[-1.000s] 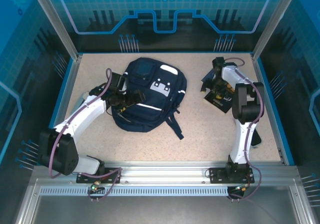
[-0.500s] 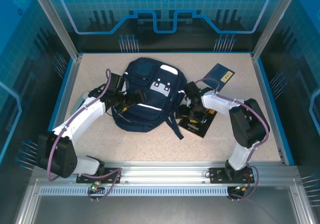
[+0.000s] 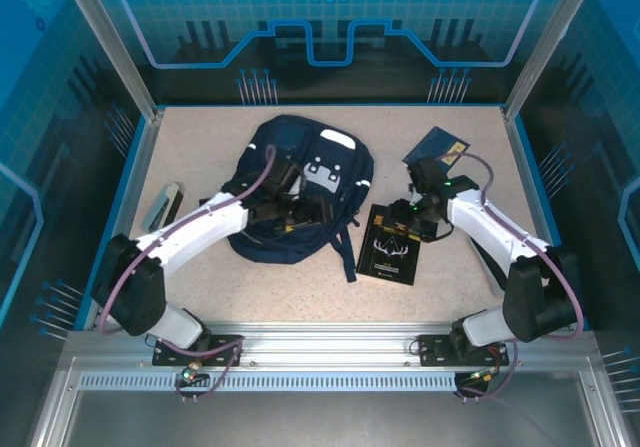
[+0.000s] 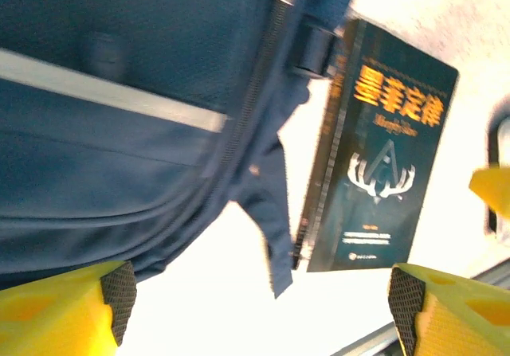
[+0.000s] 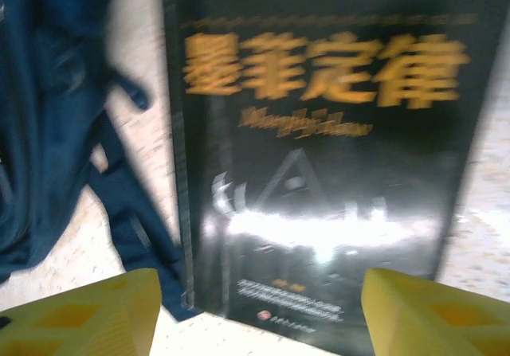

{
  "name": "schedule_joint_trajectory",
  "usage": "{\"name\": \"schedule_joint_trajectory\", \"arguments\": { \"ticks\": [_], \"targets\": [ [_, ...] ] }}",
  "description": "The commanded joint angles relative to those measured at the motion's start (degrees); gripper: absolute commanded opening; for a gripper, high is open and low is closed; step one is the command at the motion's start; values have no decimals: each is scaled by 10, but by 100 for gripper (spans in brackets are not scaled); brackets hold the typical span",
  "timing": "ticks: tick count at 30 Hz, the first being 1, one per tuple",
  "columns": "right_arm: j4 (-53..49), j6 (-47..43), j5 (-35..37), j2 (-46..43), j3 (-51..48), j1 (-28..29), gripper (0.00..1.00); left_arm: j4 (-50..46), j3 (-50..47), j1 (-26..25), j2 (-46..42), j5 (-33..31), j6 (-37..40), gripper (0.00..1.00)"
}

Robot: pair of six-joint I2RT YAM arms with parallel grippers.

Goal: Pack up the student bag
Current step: Move the book to the center of the table, then pick up the book from the center of the table.

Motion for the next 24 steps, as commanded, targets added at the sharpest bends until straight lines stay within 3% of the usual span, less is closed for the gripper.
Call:
{"name": "schedule_joint_trajectory", "arguments": {
  "ticks": [1, 5, 9, 19, 24],
  "targets": [
    [-23, -44, -4, 4, -36, -48, 66, 20, 47, -52, 46, -14, -35, 79],
    [-21, -84, -28, 26, -48, -83, 63, 17, 94, -109, 115, -29, -53, 72],
    [-5, -102, -61, 55, -63, -100, 61, 9, 137, -134, 182, -32, -63, 68],
    [23, -120, -69, 102, -69, -106, 54, -17, 209, -146, 286, -85, -59, 61],
    [31, -123, -83, 117, -69, -105, 52, -20, 226, -148, 326, -62, -66, 57]
  ]
}}
